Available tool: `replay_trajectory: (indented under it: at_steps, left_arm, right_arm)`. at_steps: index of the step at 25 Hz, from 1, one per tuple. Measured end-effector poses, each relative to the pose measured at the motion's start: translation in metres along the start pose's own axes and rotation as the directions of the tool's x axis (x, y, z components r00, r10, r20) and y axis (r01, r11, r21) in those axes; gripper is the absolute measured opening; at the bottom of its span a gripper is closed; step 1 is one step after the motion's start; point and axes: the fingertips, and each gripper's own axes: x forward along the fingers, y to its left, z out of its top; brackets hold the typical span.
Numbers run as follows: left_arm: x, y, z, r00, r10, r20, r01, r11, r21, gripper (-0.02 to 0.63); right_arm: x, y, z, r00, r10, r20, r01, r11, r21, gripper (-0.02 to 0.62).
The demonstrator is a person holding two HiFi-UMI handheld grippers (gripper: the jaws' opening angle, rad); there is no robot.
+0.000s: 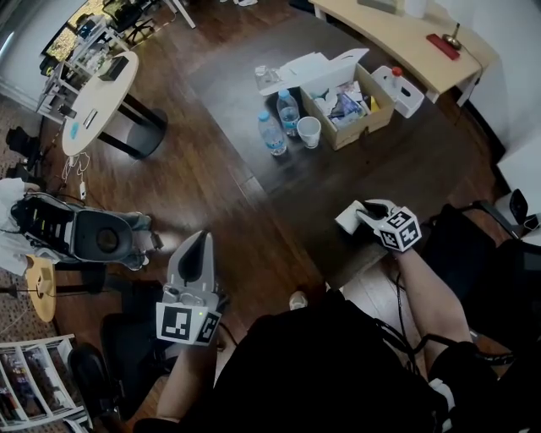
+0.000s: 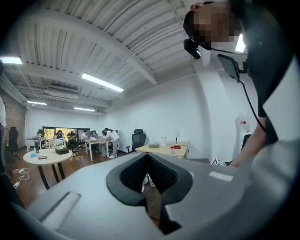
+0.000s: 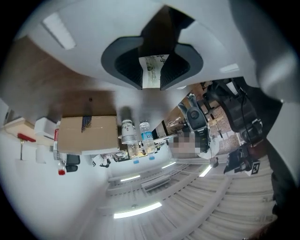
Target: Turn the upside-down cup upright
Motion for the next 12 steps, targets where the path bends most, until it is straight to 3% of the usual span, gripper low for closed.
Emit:
replay_trajectory:
  at_steps: [4,12]
  left_arm:
    - [0.003,-0.001,-0.003,1.000,-0.011,0.009,0.011,1.000,-0.008,0.000]
    - [0.003,0.006,-0.010,1.000,-0.014,0.017,0.015,1.000,-0.026,0.000]
  right_arm:
    - [-0.002,0.011,0.008,0.999,-0.032,-0.032,0.028,0.992,-0.120,0.098]
    - [0.004,0.027,0.011,0.990,-0.126,-0.057,0.107,0.959,-0.262,0.081]
